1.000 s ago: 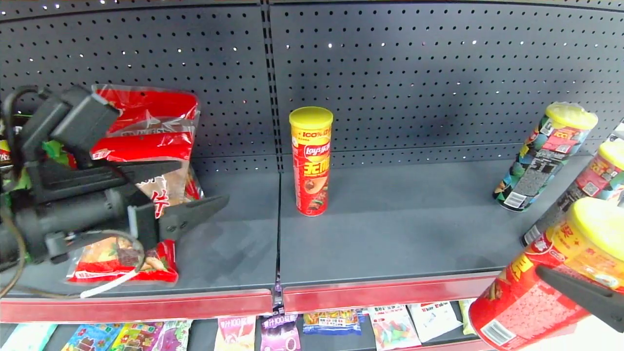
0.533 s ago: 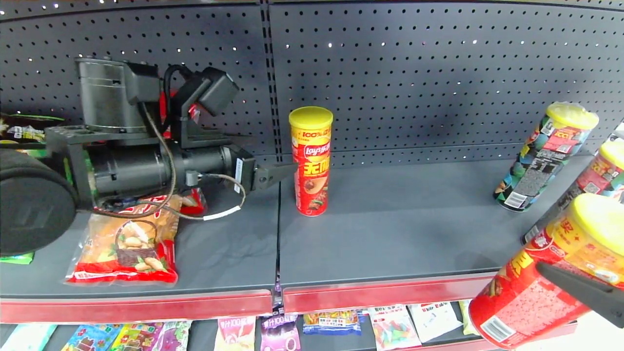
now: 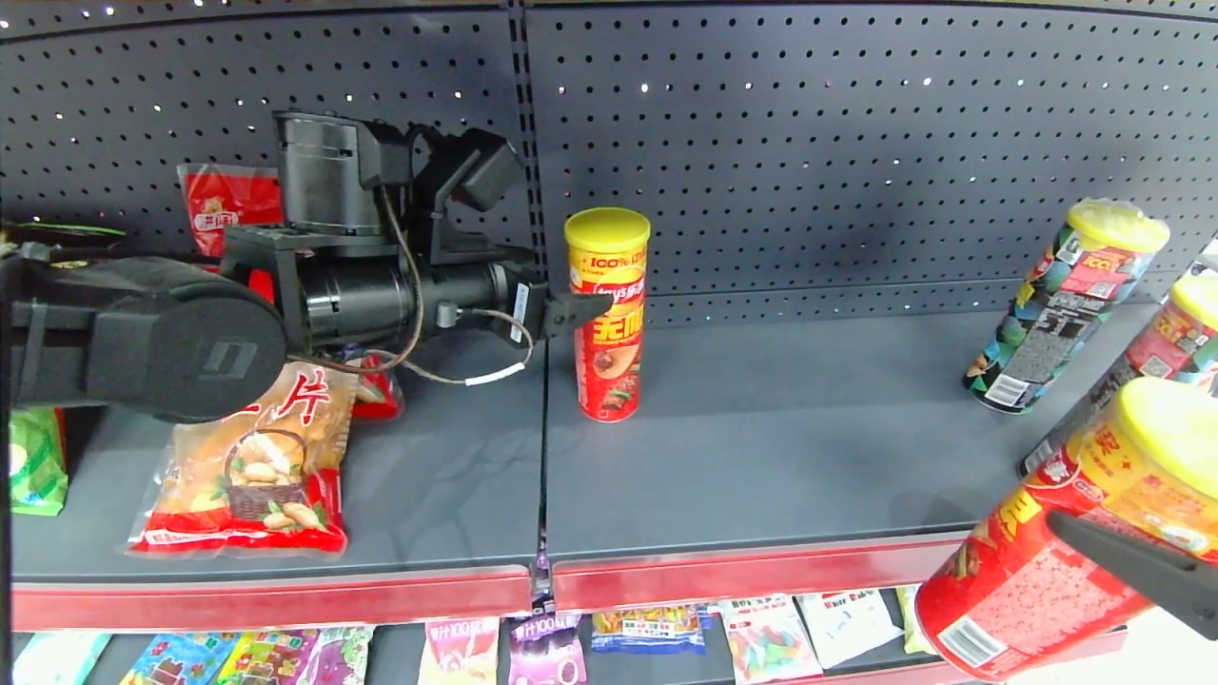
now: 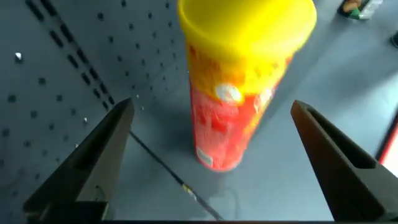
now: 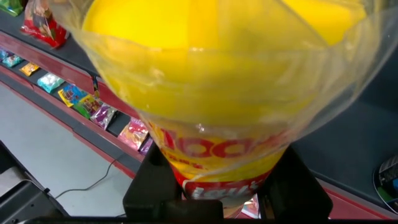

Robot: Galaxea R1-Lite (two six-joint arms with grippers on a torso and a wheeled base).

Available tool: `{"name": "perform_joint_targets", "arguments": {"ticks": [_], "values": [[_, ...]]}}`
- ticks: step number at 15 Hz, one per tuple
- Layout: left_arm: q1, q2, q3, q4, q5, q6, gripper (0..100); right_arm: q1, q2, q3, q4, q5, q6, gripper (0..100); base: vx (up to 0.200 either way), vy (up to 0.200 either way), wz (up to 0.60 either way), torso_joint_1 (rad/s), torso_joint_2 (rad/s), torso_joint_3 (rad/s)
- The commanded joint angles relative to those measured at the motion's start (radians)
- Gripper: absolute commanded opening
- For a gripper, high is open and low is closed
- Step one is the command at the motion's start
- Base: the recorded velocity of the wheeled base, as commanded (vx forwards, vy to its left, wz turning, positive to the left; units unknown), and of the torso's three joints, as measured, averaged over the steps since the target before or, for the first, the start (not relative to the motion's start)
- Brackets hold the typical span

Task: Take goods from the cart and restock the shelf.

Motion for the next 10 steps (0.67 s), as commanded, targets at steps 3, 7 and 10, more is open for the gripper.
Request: {"name": "perform_joint_targets", "arguments": {"ticks": [3,7,10], "values": [[-0.012,0.059,-0.062,-0.001,-0.004,0.000,100,0.000,0.005,0.002,-0.001,0.000,0.000,0,0.000,0.000,0.00,0.000,0.00,0.000],[-0.031,0.098,-0.077,-0.042,0.002,0.000,100,-0.002,0.003,0.005,-0.001,0.000,0.001,0,0.000,0.000,0.00,0.000,0.00,0.000],[-0.034,0.129,-0.108,-0.044,0.005,0.000,100,-0.002,0.003,0.008,-0.001,0.000,0.001,0,0.000,0.000,0.00,0.000,0.00,0.000]]}}
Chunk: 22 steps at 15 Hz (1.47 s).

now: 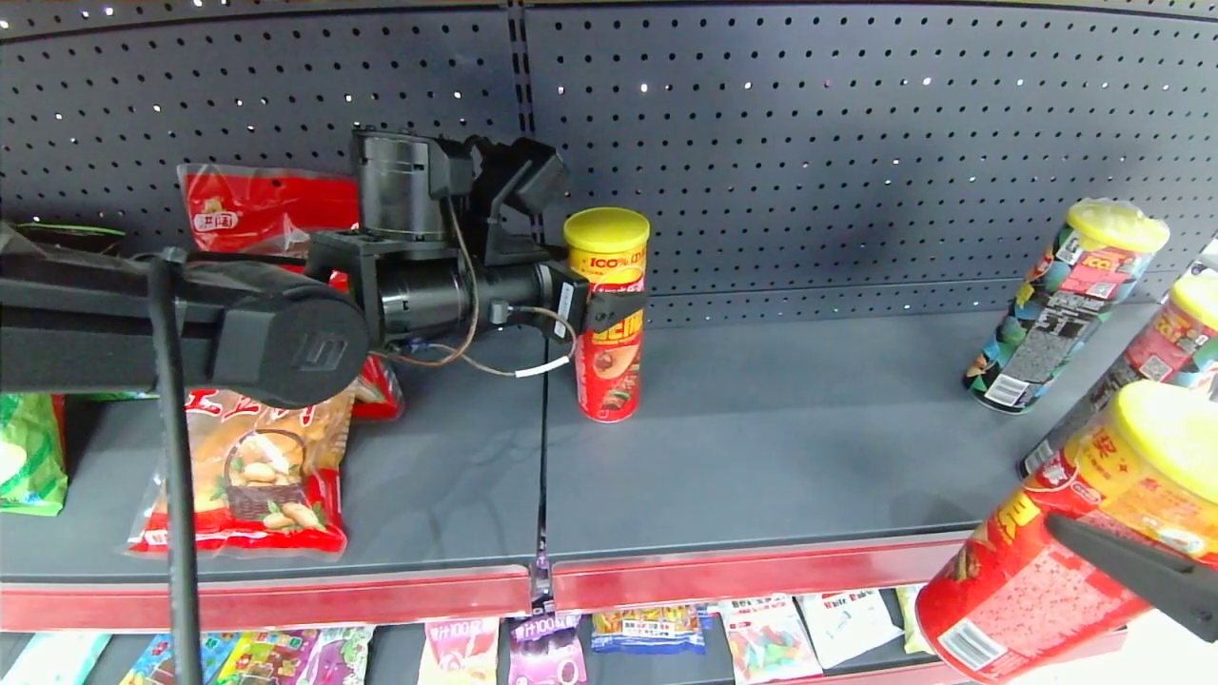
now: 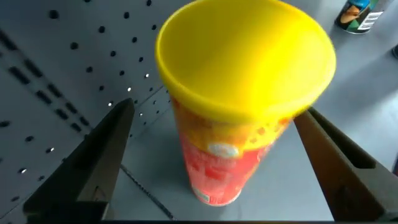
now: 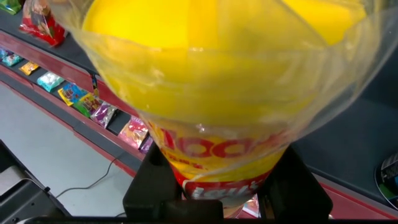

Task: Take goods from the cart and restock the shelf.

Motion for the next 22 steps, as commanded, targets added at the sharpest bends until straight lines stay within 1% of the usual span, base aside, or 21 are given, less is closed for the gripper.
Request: {"name": "perform_joint_targets", "arguments": {"ticks": [1,2,3,7,9,10,11,13,15,17,20,22], "values": [[0.000,0.024,-0.025,-0.002,0.001,0.000,100,0.000,0.001,0.000,-0.001,0.001,-0.001,0,0.000,0.000,0.00,0.000,0.00,0.000],[0.000,0.036,-0.035,-0.002,0.001,0.000,100,0.000,0.001,0.002,-0.001,0.001,-0.001,0,0.000,0.000,0.00,0.000,0.00,0.000],[0.000,0.039,-0.039,-0.001,-0.008,0.000,0,0.000,0.001,0.002,-0.001,0.001,-0.001,0,0.000,0.000,0.00,0.000,0.00,0.000],[-0.014,0.030,-0.024,-0.001,-0.034,-0.001,0,0.000,0.004,0.002,-0.001,0.001,-0.001,0,0.000,0.000,0.00,0.000,0.00,0.000],[-0.014,-0.003,-0.002,-0.001,-0.074,-0.003,0,0.000,0.004,-0.001,-0.001,0.001,-0.001,0,0.000,0.000,0.00,0.000,0.00,0.000],[-0.017,-0.027,0.021,0.001,-0.098,-0.003,0,0.000,0.004,-0.001,-0.001,0.001,-0.001,0,0.000,0.000,0.00,0.000,0.00,0.000],[-0.024,-0.064,0.054,0.003,-0.137,-0.004,0,0.000,0.004,-0.003,-0.001,0.001,-0.001,0,0.000,0.000,0.00,0.000,0.00,0.000],[-0.036,-0.107,0.105,0.007,-0.177,-0.004,0,0.000,0.004,-0.006,-0.001,0.001,-0.001,0,0.000,0.000,0.00,0.000,0.00,0.000],[-0.065,-0.141,0.145,0.006,-0.197,-0.006,0,0.000,0.004,-0.006,-0.001,0.001,-0.001,0,0.000,0.000,0.00,0.000,0.00,0.000],[-0.096,-0.165,0.191,0.006,-0.200,-0.001,0,0.000,0.003,-0.008,-0.001,0.001,-0.001,0,0.000,0.000,0.00,0.000,0.00,0.000],[-0.109,-0.187,0.249,-0.001,-0.195,0.002,0,0.000,0.000,-0.008,-0.001,0.001,-0.001,0,0.000,0.000,0.00,0.000,0.00,0.000],[-0.112,-0.216,0.280,0.001,-0.198,0.012,0,0.000,-0.003,-0.006,-0.001,0.001,-0.001,0,0.000,0.000,0.00,0.000,0.00,0.000]]}}
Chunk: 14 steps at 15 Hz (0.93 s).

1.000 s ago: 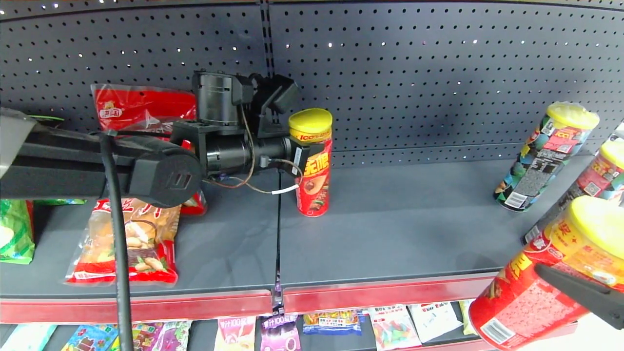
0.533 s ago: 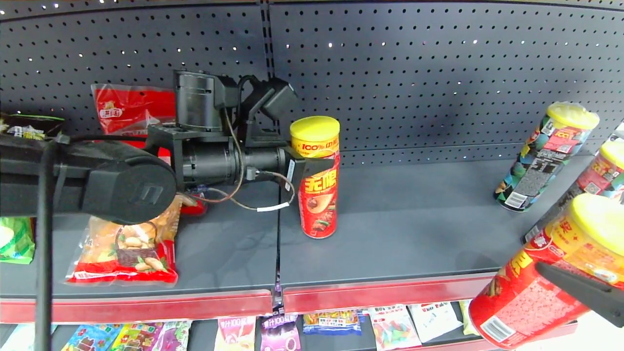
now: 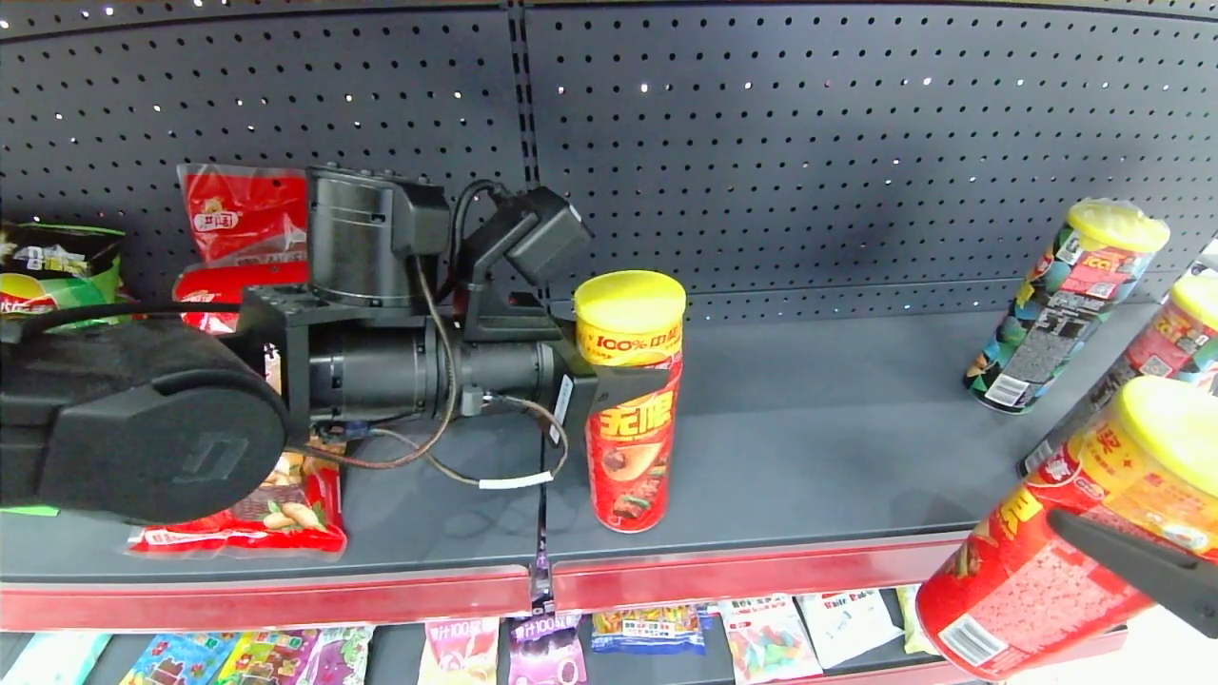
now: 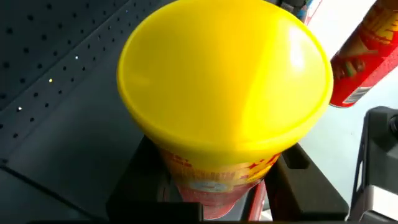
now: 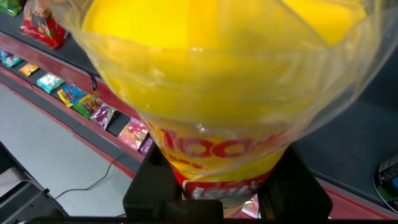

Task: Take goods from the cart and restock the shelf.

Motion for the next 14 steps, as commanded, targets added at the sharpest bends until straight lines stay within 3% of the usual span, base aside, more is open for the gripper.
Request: {"name": "perform_joint_targets", "arguments": {"ticks": [1,6,14], "values": [[-0.005,-0.045,0.038,-0.001,-0.001,0.013,0,0.000,-0.002,0.001,-0.001,0.001,0.000,0,0.000,0.000,0.00,0.000,0.00,0.000],[-0.022,-0.066,0.095,-0.002,-0.001,0.016,0,0.000,-0.002,0.003,-0.001,0.001,0.000,0,0.000,0.000,0.00,0.000,0.00,0.000],[-0.024,-0.065,0.090,-0.002,-0.003,0.015,0,0.000,-0.002,0.003,-0.001,0.001,0.000,0,0.000,0.000,0.00,0.000,0.00,0.000]]}}
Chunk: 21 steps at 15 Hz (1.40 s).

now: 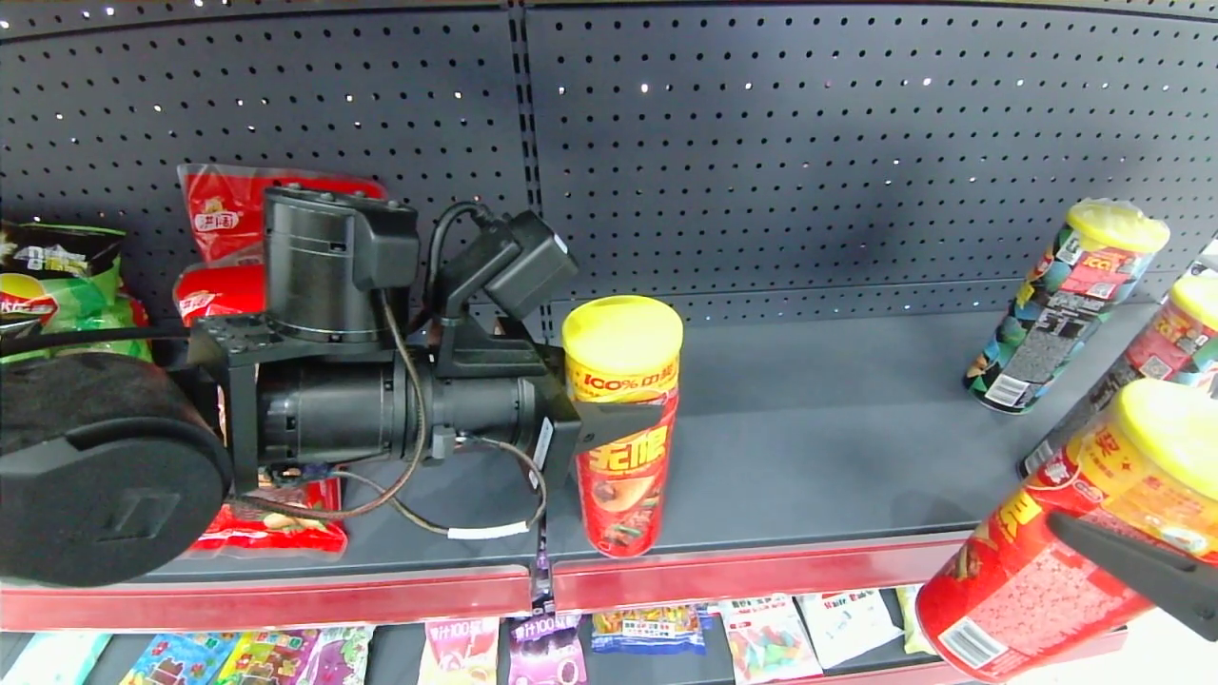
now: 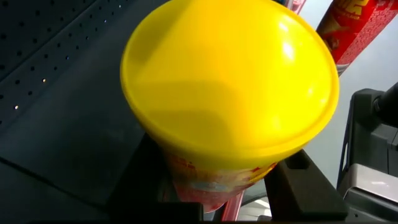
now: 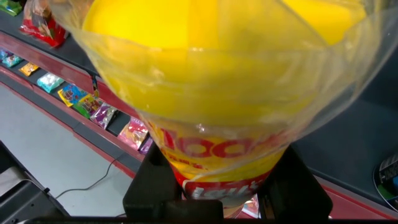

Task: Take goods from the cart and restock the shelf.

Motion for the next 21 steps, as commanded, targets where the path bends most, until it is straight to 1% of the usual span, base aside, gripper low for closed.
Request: {"name": "perform_joint_targets", "arguments": {"ticks": [1,6,11,12,18,19,21], "values": [[-0.001,0.001,0.000,-0.001,-0.001,-0.001,0,0.000,-0.001,-0.001,-0.001,0.000,-0.001,0,0.000,0.000,0.00,0.000,0.00,0.000],[-0.001,0.003,0.003,0.001,-0.001,-0.004,0,0.000,-0.001,0.000,-0.001,0.000,-0.001,0,0.000,0.000,0.00,0.000,0.00,0.000],[-0.007,0.003,0.000,0.002,0.006,0.001,0,0.000,-0.001,0.003,-0.001,0.000,-0.001,0,0.000,0.000,0.00,0.000,0.00,0.000],[-0.010,0.004,0.000,0.001,0.009,0.001,100,0.000,-0.001,0.003,-0.001,0.000,-0.001,0,0.000,0.000,0.00,0.000,0.00,0.000],[-0.010,-0.002,0.006,0.001,0.015,-0.004,100,0.000,-0.001,0.003,-0.001,0.000,-0.001,0,0.000,0.000,0.00,0.000,0.00,0.000],[-0.009,-0.011,0.017,0.001,0.018,-0.005,100,0.000,0.003,-0.003,-0.001,0.000,-0.001,0,0.000,0.000,0.00,0.000,0.00,0.000],[-0.006,-0.051,0.072,-0.001,0.035,-0.005,100,0.005,0.015,-0.023,0.001,0.002,-0.001,0,0.000,0.000,0.00,0.000,0.00,0.000]]}}
